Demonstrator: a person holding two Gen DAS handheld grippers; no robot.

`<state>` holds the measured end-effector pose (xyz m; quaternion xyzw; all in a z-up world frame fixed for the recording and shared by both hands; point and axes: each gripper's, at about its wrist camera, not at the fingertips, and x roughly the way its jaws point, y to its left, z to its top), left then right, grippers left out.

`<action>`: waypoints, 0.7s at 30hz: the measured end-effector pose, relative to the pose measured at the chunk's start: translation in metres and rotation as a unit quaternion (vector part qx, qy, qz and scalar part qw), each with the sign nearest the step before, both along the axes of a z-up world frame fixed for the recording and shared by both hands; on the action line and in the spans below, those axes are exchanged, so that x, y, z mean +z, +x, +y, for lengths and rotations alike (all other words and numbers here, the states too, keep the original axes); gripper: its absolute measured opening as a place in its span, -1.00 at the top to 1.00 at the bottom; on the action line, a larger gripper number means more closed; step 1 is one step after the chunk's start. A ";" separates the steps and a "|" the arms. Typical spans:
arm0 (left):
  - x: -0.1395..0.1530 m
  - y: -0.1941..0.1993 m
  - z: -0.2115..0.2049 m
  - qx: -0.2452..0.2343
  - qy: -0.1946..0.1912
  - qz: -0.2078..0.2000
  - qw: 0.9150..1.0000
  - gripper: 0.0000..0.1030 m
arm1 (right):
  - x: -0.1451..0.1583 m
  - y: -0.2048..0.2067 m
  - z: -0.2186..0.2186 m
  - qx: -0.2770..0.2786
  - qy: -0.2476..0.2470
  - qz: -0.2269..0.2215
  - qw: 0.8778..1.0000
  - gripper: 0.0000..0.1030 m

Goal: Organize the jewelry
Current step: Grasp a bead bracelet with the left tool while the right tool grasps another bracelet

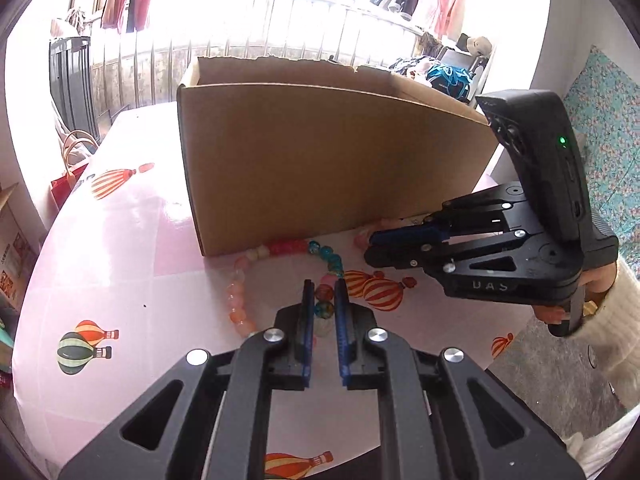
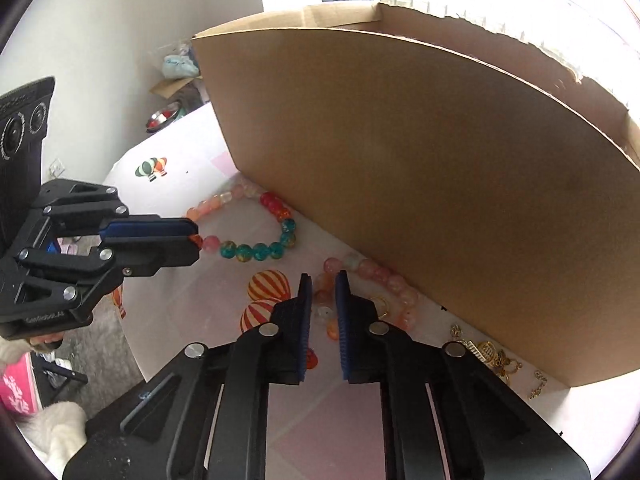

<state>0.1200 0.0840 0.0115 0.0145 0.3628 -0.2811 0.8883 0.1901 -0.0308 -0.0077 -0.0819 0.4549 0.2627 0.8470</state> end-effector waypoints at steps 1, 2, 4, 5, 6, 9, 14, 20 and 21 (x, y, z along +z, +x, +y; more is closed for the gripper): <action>0.002 -0.001 -0.002 0.000 0.000 -0.001 1.000 0.81 | 0.000 0.003 -0.005 -0.011 0.017 0.012 1.000 0.86; 0.002 -0.002 0.000 -0.001 -0.002 -0.004 1.000 0.81 | 0.000 0.004 -0.010 -0.021 0.028 0.019 0.999 0.86; 0.008 -0.004 0.002 0.000 -0.003 -0.009 1.000 0.81 | 0.003 0.002 -0.013 -0.031 0.011 0.007 0.999 0.86; 0.011 -0.005 0.004 0.000 -0.005 -0.011 1.000 0.81 | 0.005 -0.001 -0.014 -0.034 0.009 0.002 0.999 0.86; 0.012 -0.005 0.003 0.000 -0.007 -0.012 1.000 0.81 | 0.008 -0.003 -0.017 -0.037 0.017 0.000 0.999 0.86; 0.021 -0.008 0.007 0.003 -0.020 -0.016 1.000 0.81 | 0.022 -0.011 -0.031 -0.047 0.034 -0.010 0.998 0.86; 0.041 -0.008 0.014 0.009 -0.040 -0.025 0.999 0.81 | 0.051 -0.020 -0.064 -0.072 0.063 -0.024 0.995 0.86; 0.064 -0.011 0.016 0.017 -0.056 -0.039 0.998 0.82 | 0.072 -0.028 -0.090 -0.100 0.088 -0.040 0.990 0.86; 0.071 -0.012 0.014 0.017 -0.058 -0.040 0.997 0.82 | 0.076 -0.030 -0.093 -0.099 0.090 -0.043 0.990 0.86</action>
